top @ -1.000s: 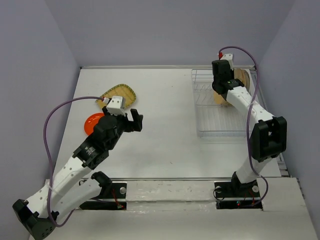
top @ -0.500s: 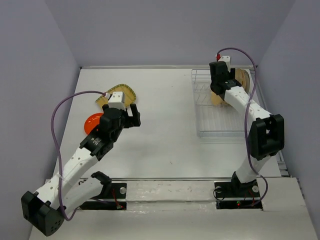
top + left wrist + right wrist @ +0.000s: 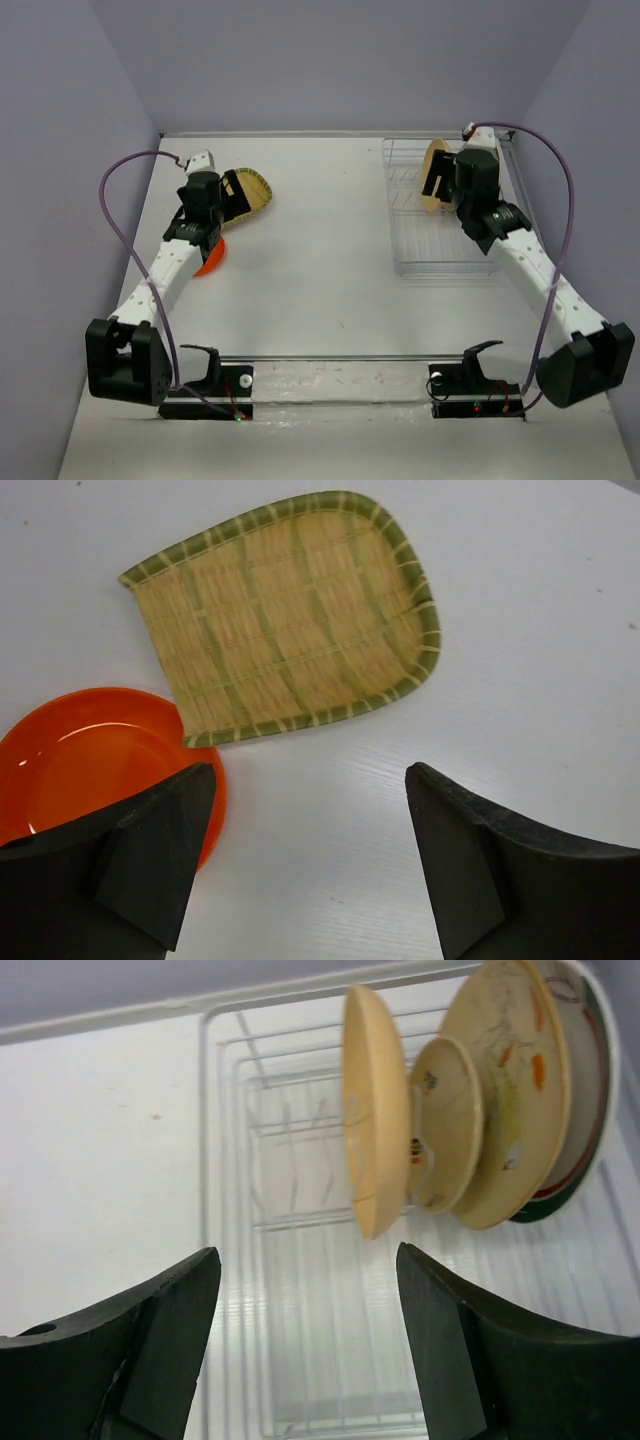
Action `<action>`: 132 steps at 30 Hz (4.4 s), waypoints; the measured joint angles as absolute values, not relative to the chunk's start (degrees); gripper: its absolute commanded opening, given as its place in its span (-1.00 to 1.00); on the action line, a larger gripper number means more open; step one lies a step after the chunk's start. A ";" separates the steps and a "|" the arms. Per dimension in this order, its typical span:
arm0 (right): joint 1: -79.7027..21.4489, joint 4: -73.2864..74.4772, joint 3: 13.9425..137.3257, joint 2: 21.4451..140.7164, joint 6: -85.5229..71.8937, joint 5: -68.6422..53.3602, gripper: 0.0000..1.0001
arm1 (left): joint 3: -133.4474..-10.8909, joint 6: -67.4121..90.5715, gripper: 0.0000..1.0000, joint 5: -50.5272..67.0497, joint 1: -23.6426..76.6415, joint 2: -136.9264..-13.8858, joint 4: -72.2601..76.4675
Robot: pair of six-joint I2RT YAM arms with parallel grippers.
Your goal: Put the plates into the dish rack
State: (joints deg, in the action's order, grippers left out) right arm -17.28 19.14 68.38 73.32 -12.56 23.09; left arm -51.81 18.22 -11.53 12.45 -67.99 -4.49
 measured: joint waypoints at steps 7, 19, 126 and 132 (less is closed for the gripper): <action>-21.21 13.23 52.36 57.12 -18.61 9.43 0.52 | -53.01 22.76 0.63 -6.68 -1.87 -82.26 -2.42; -23.27 9.08 42.57 49.87 -22.74 -4.03 0.52 | -66.24 21.65 0.60 4.23 -10.98 -100.62 1.50; -23.18 -41.45 36.75 71.31 -51.29 -39.59 -0.86 | -37.04 60.53 -0.77 35.81 16.53 -63.88 49.91; -23.09 -25.32 40.05 65.28 -47.07 -34.89 -0.86 | -36.95 55.27 0.81 34.11 17.37 -61.19 44.64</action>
State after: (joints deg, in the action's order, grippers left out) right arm -23.09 -25.32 40.05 65.28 -47.07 -34.89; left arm -36.95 55.27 34.11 17.37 -61.19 44.64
